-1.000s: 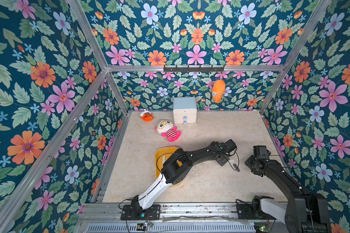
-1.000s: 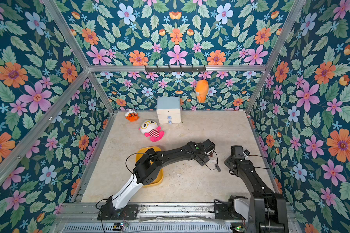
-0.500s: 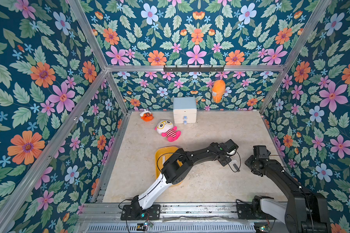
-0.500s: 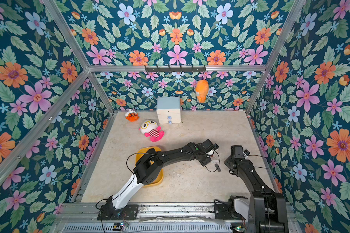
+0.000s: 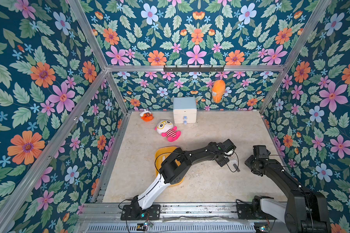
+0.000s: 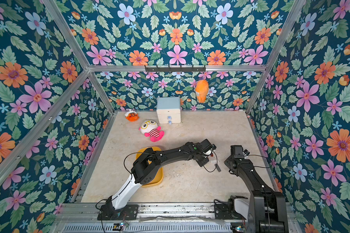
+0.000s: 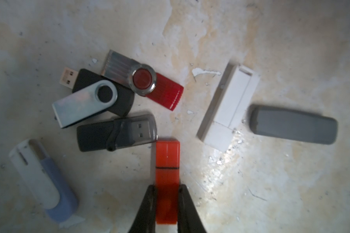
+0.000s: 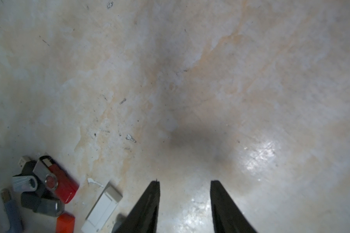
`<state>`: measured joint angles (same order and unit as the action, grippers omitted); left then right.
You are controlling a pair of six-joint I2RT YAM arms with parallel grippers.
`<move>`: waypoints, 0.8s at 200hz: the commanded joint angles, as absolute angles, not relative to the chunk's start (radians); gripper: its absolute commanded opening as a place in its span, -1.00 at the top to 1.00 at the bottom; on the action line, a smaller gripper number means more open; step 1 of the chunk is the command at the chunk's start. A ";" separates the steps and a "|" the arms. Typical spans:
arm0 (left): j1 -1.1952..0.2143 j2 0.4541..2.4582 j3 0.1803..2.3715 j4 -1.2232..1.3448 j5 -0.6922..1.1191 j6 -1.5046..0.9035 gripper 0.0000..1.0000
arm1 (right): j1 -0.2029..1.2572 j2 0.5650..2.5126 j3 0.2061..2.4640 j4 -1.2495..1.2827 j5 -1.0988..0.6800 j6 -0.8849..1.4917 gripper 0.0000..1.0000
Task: Put the usb flash drive into the storage box
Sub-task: Pick up the USB flash from the center of the board, then place the USB flash in the storage box.
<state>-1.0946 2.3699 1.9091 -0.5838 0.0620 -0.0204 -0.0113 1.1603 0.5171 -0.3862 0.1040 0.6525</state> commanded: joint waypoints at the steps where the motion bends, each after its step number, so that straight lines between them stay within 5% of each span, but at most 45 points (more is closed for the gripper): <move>1: -1.096 2.361 1.894 -0.685 0.120 -0.047 0.77 | -0.011 1.162 0.524 -0.385 0.109 0.644 0.07; 63: -1.074 2.071 1.755 -0.554 0.006 -0.253 0.81 | -0.011 1.149 0.518 -0.385 0.112 0.646 0.07; 128: -0.881 1.452 1.073 -0.496 -0.214 -0.702 0.75 | -0.011 1.148 0.517 -0.379 0.110 0.638 0.07; 160: -0.740 1.373 0.878 -0.516 -0.222 -0.756 0.77 | -0.011 1.147 0.518 -0.379 0.109 0.636 0.07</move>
